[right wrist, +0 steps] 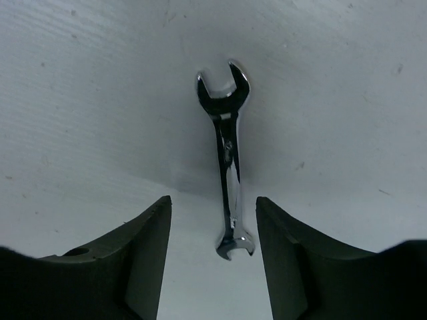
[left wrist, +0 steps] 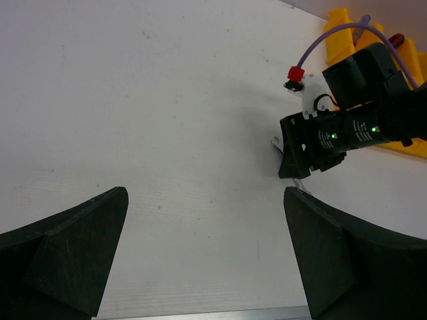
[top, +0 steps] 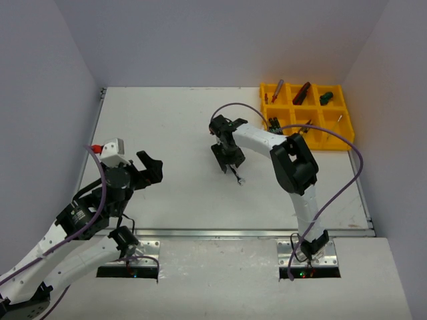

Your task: Sort the tools into containers

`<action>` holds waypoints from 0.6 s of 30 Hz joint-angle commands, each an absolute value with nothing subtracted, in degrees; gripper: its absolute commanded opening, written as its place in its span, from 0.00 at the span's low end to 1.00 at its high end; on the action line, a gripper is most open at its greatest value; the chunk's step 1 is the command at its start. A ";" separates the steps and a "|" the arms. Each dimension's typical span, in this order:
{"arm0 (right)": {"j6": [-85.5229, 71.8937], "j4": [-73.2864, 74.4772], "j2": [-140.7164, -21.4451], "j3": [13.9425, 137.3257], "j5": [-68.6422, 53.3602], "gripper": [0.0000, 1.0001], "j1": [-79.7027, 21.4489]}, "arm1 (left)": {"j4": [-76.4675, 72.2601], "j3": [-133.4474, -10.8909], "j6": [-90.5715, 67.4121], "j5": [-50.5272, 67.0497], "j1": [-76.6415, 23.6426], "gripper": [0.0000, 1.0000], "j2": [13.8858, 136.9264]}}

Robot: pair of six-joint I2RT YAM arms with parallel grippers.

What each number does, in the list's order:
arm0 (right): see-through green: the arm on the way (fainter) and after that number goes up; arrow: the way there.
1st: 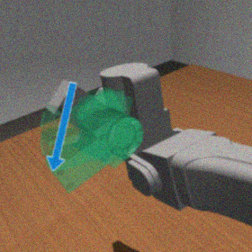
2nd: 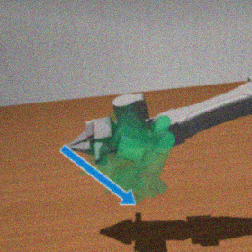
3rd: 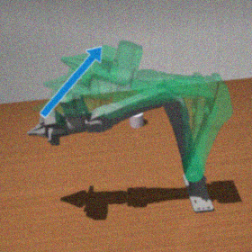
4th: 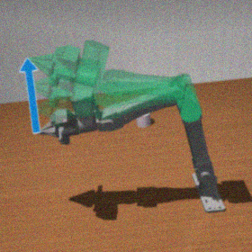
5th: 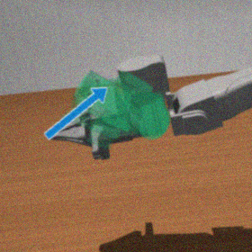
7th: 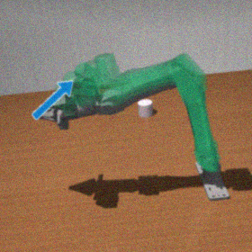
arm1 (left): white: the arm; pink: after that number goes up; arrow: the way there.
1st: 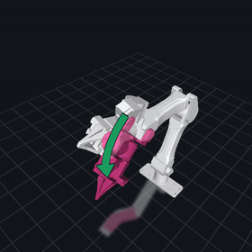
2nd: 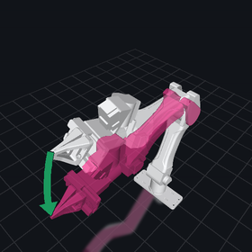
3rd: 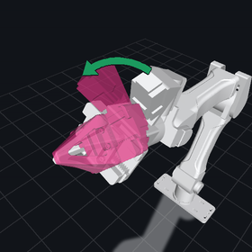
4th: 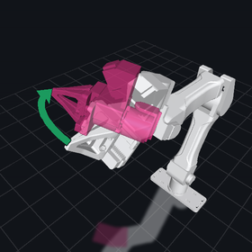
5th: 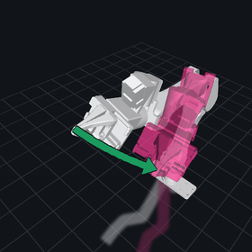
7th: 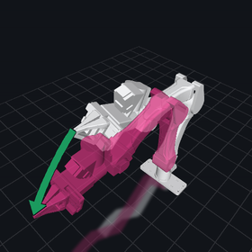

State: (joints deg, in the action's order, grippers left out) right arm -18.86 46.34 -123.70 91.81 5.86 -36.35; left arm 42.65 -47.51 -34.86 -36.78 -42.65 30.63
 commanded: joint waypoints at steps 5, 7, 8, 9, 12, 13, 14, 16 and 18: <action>-16.39 48.52 -130.72 95.58 1.92 0.36 -34.91 | 40.34 -47.76 -33.84 -35.95 -42.01 1.00 31.07; -16.35 48.53 -131.67 95.37 1.15 0.23 -34.37 | 40.43 -47.80 -33.83 -35.95 -42.02 1.00 31.12; -16.35 48.57 -131.77 95.02 1.14 0.19 -34.37 | 40.43 -47.76 -33.78 -35.95 -42.07 1.00 31.17; -16.35 48.69 -131.82 94.72 1.19 0.15 -34.37 | 40.43 -47.73 -33.76 -35.96 -42.08 1.00 31.19; -16.31 49.36 -131.29 94.57 2.09 0.01 -34.50 | 40.34 -47.72 -33.79 -36.04 -42.10 1.00 31.03; -16.30 49.29 -130.69 94.27 2.53 0.00 -34.74 | 40.34 -47.72 -33.75 -36.04 -42.10 1.00 31.03; -16.26 48.68 -128.92 93.85 2.72 0.00 -34.99 | 40.34 -47.72 -33.75 -35.94 -42.10 1.00 31.07; -16.57 47.00 -124.92 92.13 2.42 0.00 -35.07 | 40.25 -47.77 -33.70 -35.77 -42.01 1.00 31.33; -16.75 44.94 -118.51 90.76 3.86 0.00 -34.90 | 40.30 -47.73 -33.57 -35.77 -42.01 1.00 31.50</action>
State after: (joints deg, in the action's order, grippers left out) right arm -16.51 47.30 -126.64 93.46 1.53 -34.70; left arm 42.61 -47.51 -34.71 -36.19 -42.65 30.80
